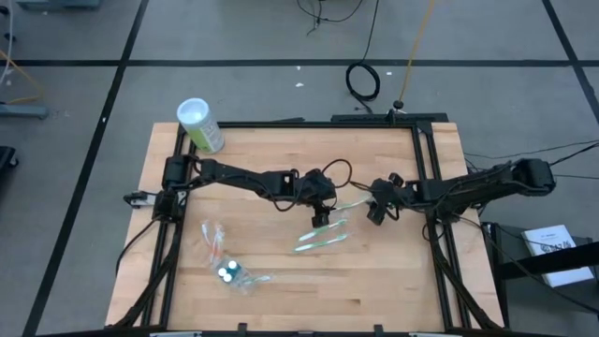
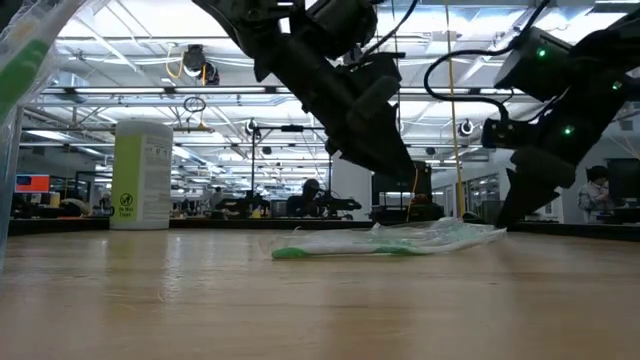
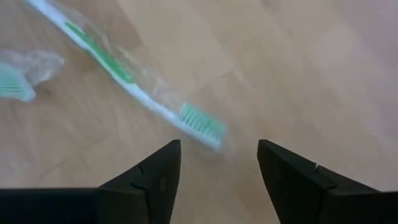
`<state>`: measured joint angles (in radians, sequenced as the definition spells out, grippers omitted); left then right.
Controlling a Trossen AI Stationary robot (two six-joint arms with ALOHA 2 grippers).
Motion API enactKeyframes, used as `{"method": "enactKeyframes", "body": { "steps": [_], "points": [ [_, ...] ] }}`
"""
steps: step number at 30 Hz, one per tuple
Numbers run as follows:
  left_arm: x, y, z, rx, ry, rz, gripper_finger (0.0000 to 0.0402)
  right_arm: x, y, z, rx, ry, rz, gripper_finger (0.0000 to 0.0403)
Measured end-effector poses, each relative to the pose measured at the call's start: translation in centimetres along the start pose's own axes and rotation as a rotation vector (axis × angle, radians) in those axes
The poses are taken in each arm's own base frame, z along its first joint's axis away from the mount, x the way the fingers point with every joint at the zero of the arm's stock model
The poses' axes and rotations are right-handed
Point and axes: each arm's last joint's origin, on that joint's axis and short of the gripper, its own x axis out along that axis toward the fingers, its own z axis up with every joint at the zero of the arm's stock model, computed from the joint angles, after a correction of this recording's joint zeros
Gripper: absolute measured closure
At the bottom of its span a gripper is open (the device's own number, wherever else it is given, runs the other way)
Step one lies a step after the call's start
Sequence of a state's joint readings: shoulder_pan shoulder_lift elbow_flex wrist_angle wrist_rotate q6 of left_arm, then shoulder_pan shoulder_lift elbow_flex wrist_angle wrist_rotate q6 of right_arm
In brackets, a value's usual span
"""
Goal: Pick & Place toothbrushing station
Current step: Put the green toothbrush into the transparent organizer
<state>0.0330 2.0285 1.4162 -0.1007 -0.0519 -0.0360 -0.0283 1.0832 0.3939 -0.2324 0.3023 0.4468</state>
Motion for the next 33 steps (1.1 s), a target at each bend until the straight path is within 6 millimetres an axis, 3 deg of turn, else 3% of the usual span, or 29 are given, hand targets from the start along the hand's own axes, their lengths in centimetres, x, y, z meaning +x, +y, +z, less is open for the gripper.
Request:
{"method": "enactKeyframes", "body": {
  "steps": [4, 7, 10, 13, 22, 33],
  "points": [
    [0.0, 0.0, 0.0, 0.005, 0.0, 0.0, 0.0149, 0.4, -0.2, 0.3, 0.03, -0.069, 0.038, 0.0202],
    [0.0, 0.0, 0.0, 0.009, 0.001, 0.0, 0.0149, 0.9, -0.2, 0.7, 0.073, -0.148, 0.172, 0.0207],
    [0.0, 0.0, 0.0, 0.009, 0.001, 0.0, 0.0149, 1.3, -0.4, 0.6, 0.112, -0.147, 0.29, 0.0213],
    [0.0, 0.0, 0.0, 0.008, 0.001, 0.0, 0.0149, 1.4, -0.6, 0.7, 0.088, -0.148, 0.293, 0.0222],
    [0.0, -0.5, -0.6, -0.053, 0.06, -0.029, 0.0149, -0.5, -0.2, 2.8, 0.035, -0.396, 0.368, 0.0231],
    [3.3, -0.6, -3.6, -0.044, 0.151, 0.082, 0.0149, -2.5, -0.5, 3.6, 0.022, -0.536, 0.399, 0.0232]
  ]
}}
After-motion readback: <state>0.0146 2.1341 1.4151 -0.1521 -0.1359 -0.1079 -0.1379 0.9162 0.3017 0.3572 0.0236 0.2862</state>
